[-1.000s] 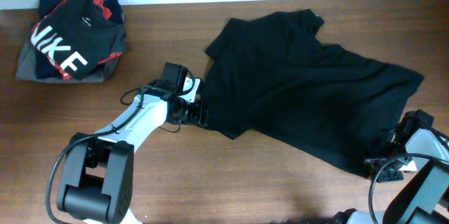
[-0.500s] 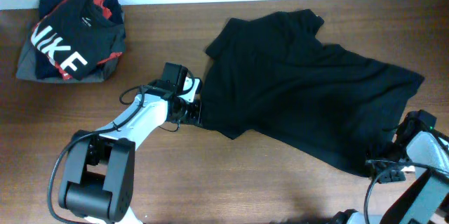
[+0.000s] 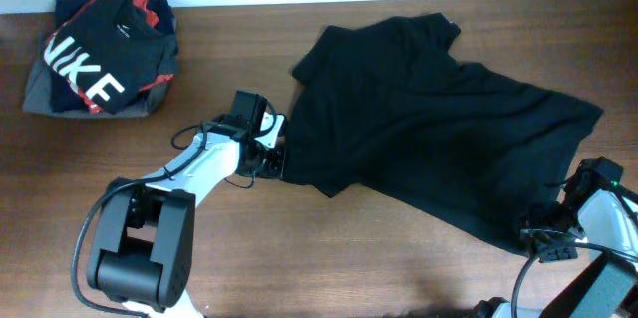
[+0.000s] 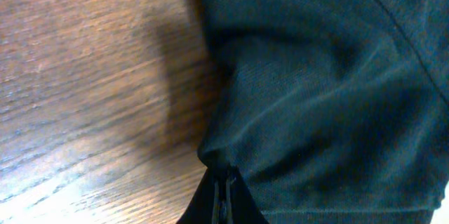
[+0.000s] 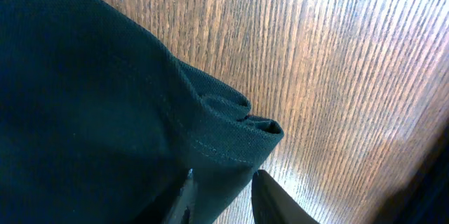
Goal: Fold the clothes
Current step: 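Pull the left sleeve leftward with the left gripper to flatten the shirt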
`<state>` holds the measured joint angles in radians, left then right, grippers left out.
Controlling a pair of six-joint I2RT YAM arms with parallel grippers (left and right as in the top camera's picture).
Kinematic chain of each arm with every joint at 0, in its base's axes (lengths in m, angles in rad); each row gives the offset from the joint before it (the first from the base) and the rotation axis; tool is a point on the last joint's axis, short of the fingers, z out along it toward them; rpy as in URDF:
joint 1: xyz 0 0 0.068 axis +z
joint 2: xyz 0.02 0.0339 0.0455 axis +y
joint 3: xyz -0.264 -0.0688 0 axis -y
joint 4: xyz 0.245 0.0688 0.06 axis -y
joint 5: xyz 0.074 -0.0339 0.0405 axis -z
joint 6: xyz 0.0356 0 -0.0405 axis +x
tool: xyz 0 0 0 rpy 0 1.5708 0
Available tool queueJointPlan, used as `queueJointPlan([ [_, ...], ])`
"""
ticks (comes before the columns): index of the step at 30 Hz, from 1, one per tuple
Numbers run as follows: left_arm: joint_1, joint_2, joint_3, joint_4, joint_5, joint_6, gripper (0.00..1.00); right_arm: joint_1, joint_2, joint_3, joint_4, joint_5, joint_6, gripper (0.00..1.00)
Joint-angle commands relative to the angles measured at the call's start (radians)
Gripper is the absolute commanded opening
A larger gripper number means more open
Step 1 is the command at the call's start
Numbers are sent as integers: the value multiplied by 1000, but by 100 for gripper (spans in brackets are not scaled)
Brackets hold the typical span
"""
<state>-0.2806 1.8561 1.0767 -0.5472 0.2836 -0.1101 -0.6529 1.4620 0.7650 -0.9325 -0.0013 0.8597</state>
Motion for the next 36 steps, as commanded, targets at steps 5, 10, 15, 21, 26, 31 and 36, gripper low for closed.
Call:
queueJointPlan([
  [5,100,8,95,-165,7,-9,0,-3,-19,0,5,40,-17,4],
  [10,173,6,103,-195,8,-51,0,-3,-19,0,10,39,-17,4],
  [15,239,6,103,-234,8,-54,0,-3,-19,0,10,39,-17,4],
  [21,290,4,103,-248,8,-63,0,-3,-19,0,16,35,-17,4],
  [26,320,-4,103,-284,7,-108,0,-3,-19,2,59,27,-43,4],
  [31,365,-24,103,-373,-81,-204,0,-2,-19,2,84,8,-72,4],
  [36,455,-86,103,-436,-106,-246,1,-2,-19,2,102,-3,-74,4],
])
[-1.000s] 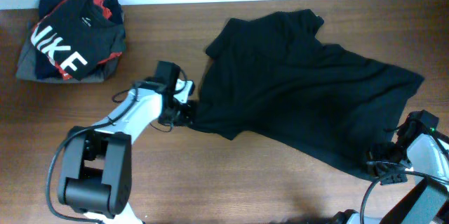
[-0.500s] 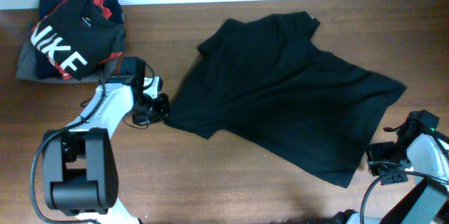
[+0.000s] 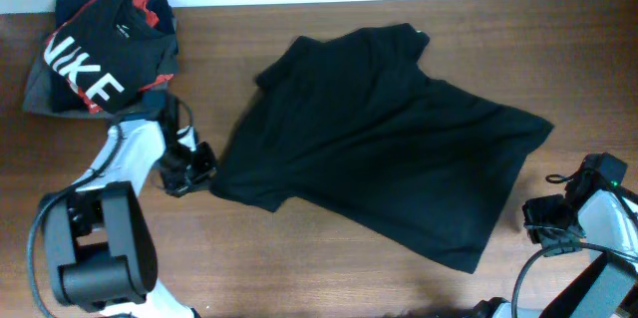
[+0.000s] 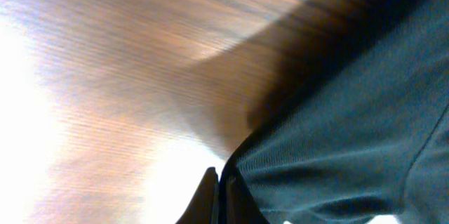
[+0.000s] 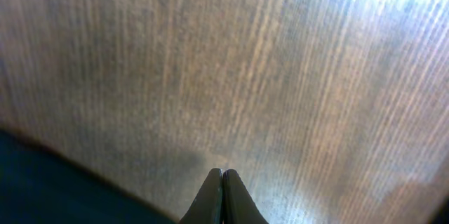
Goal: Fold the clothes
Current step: 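Pull the left sleeve leftward with the left gripper to flatten the shirt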
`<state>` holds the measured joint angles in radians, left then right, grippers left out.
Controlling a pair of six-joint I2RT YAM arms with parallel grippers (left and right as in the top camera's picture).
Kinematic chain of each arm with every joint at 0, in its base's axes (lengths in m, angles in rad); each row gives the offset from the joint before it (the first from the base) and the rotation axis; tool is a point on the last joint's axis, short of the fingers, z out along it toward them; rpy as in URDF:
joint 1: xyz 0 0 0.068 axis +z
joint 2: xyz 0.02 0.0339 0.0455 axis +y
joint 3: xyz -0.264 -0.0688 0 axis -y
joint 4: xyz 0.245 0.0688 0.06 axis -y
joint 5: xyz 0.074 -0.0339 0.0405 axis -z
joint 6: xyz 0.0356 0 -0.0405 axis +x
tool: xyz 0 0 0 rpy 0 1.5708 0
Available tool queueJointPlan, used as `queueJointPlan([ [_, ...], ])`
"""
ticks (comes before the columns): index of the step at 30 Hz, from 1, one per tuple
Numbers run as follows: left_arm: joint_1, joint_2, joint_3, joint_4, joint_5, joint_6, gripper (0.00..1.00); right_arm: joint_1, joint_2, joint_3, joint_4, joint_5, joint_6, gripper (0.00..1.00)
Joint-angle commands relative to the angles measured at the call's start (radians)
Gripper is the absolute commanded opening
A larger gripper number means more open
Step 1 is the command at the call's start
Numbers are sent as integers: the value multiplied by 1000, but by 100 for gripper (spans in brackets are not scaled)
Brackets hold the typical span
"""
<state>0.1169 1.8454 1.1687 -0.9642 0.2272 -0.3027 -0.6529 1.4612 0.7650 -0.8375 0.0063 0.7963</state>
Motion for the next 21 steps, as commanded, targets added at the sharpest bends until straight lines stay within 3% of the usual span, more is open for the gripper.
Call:
queueJointPlan([
  [1,74,-90,11,-30,-49,-53,1,-2,-18,2,12,-21,-11,4],
  [9,124,-210,10,-167,-53,-103,1,-2,-18,2,35,-41,-11,4],
  [19,58,-431,10,-324,-66,-153,0,-2,-18,2,57,-55,-11,4],
  [20,55,-449,10,-324,-82,-153,1,-2,-18,2,58,-59,-11,4],
  [21,54,-462,10,-324,-97,-153,13,-2,-18,2,61,-63,-11,4],
])
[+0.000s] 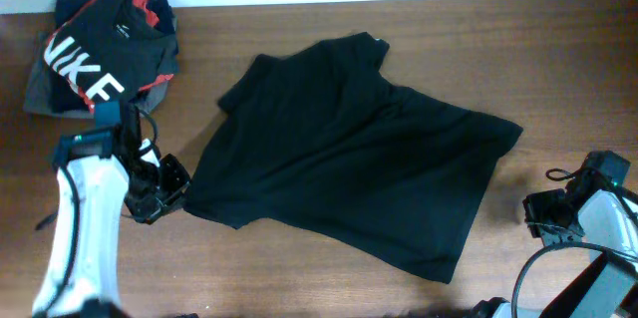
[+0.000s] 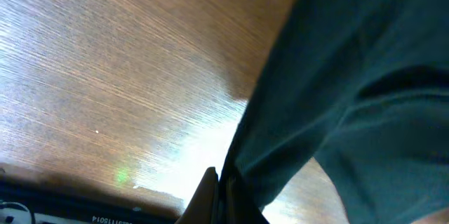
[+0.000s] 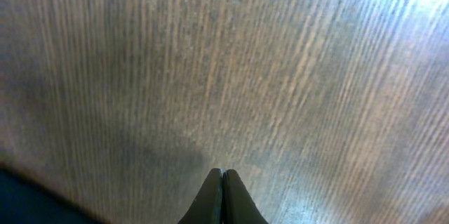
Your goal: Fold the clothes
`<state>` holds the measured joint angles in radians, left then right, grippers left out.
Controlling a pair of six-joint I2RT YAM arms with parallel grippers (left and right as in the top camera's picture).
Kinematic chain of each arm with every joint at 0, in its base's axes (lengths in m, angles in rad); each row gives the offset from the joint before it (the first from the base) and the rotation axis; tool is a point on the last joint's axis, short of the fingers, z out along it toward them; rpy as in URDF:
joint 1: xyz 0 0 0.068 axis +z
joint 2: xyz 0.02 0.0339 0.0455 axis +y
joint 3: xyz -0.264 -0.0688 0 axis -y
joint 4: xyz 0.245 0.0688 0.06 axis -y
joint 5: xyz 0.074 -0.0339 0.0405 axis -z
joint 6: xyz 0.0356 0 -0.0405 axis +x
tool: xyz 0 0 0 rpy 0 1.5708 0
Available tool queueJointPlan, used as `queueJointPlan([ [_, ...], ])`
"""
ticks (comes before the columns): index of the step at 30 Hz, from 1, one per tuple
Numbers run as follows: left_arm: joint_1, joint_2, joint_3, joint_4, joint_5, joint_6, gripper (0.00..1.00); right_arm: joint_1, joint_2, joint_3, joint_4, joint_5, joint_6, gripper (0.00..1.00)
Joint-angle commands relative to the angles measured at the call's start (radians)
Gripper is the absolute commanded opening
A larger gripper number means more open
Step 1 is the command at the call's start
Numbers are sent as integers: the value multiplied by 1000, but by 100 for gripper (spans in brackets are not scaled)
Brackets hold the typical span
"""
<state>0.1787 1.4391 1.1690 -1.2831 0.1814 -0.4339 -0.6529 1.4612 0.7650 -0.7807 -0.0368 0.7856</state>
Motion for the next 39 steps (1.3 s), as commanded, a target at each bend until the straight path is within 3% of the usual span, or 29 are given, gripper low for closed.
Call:
queueJointPlan([
  [1,-8,-63,10,-4,-60,-22,36,-2,-18,2,8,-24,0,4],
  [4,-8,-66,9,-9,-67,-22,75,-2,-18,2,12,-40,0,4],
  [6,-8,-64,9,-13,-66,-22,92,-2,-18,2,12,-43,0,4],
  [7,-8,-64,9,-12,-67,-22,96,-2,-18,2,12,-42,0,4],
  [10,-8,-64,9,25,-67,-21,97,0,-18,10,12,-47,-22,6],
  [13,-12,-64,9,192,-61,19,96,28,-18,39,13,-62,-105,16],
  [15,-24,-64,9,307,-33,63,89,59,-18,65,11,-76,-162,26],
  [17,-44,-60,9,425,11,100,71,101,-18,97,11,-111,-249,38],
  [21,-119,-17,9,647,52,121,18,221,-18,169,10,-148,-365,58],
  [22,-142,0,9,694,55,121,10,256,-18,187,11,-147,-375,63],
  [24,-188,41,9,785,68,121,1,315,-18,217,21,-146,-388,71],
  [28,-287,148,9,953,69,142,1,400,-14,232,93,-103,-389,78],
  [30,-326,206,9,1014,66,153,1,420,-2,232,115,-79,-389,77],
  [33,-369,315,9,1127,66,152,1,425,37,232,106,-111,-389,56],
  [36,-377,378,9,1193,67,151,1,425,68,232,79,-140,-389,28],
  [39,-379,423,9,1247,66,151,1,426,90,230,50,-154,-388,15],
])
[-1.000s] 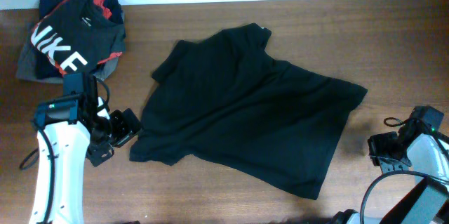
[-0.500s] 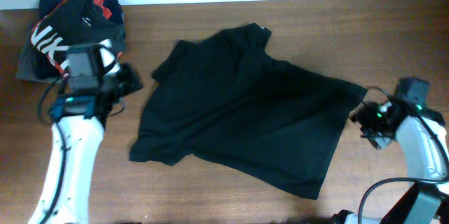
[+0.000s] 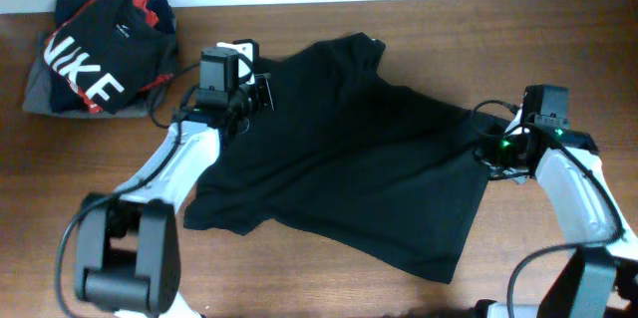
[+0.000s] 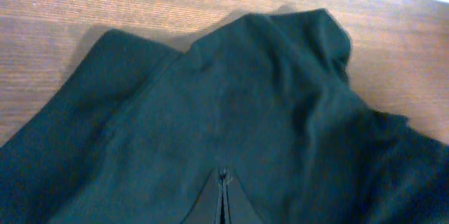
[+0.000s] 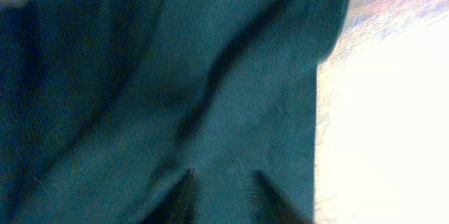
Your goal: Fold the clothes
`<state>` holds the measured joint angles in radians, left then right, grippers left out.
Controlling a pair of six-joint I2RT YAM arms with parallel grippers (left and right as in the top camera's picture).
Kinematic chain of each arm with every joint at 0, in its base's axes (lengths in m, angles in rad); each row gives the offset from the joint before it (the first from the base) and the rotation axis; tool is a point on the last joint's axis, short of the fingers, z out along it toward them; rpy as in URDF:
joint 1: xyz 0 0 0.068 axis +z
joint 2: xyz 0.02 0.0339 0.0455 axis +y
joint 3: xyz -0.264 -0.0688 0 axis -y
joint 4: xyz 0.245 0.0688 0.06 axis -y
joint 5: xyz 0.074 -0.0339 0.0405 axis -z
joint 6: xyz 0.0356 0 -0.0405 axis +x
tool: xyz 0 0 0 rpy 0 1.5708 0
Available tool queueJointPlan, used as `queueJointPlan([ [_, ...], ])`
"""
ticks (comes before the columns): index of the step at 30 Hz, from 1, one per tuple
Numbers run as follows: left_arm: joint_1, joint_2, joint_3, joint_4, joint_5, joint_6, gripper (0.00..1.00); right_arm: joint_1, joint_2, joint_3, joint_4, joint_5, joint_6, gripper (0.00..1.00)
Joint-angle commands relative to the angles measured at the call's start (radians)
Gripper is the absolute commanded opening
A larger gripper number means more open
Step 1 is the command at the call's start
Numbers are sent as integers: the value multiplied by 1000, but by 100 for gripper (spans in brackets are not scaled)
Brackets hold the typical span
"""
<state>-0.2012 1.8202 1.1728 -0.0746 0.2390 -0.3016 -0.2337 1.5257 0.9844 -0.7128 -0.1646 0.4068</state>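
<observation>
A black shirt [image 3: 349, 168] lies spread over the middle of the wooden table [image 3: 299, 278], collar toward the back. My left gripper [image 3: 256, 94] is at the shirt's back left shoulder. In the left wrist view the left gripper [image 4: 224, 176] is shut, its tips together over the dark cloth [image 4: 231, 104], and no fold shows between them. My right gripper [image 3: 488, 154] is at the shirt's right edge. In the right wrist view the right gripper [image 5: 223, 178] is open, its fingers apart just above the cloth [image 5: 175, 76].
A pile of clothes [image 3: 100, 54] with a black, red and white printed shirt on top sits at the back left corner. The table's back edge meets a white wall. Bare wood [image 3: 558, 39] lies right of the shirt.
The left gripper has let go of the shirt's front left corner and is now shut at its back left shoulder. The right gripper was shut at the front right, off the cloth. It is now open over the shirt's right edge.
At first the shirt lay to the right, the left gripper shut on its left edge and the right gripper open around its hem. Then the shirt was farther left, the right gripper shut and off it. It went farther left again, and now both grippers are at new spots.
</observation>
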Motion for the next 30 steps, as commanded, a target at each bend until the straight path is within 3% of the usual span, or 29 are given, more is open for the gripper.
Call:
queueJointPlan([
  [1,1,55,5,60,9,19,1,6,31,9,-24,-38,-10,12],
  [3,0,76,5,92,8,15,1,6,39,3,-39,-71,-10,4],
  [8,-4,129,5,143,8,-42,1,6,71,-24,-59,-75,-6,4],
  [30,-14,243,5,155,-23,-41,1,6,192,-33,-122,-60,1,4],
])
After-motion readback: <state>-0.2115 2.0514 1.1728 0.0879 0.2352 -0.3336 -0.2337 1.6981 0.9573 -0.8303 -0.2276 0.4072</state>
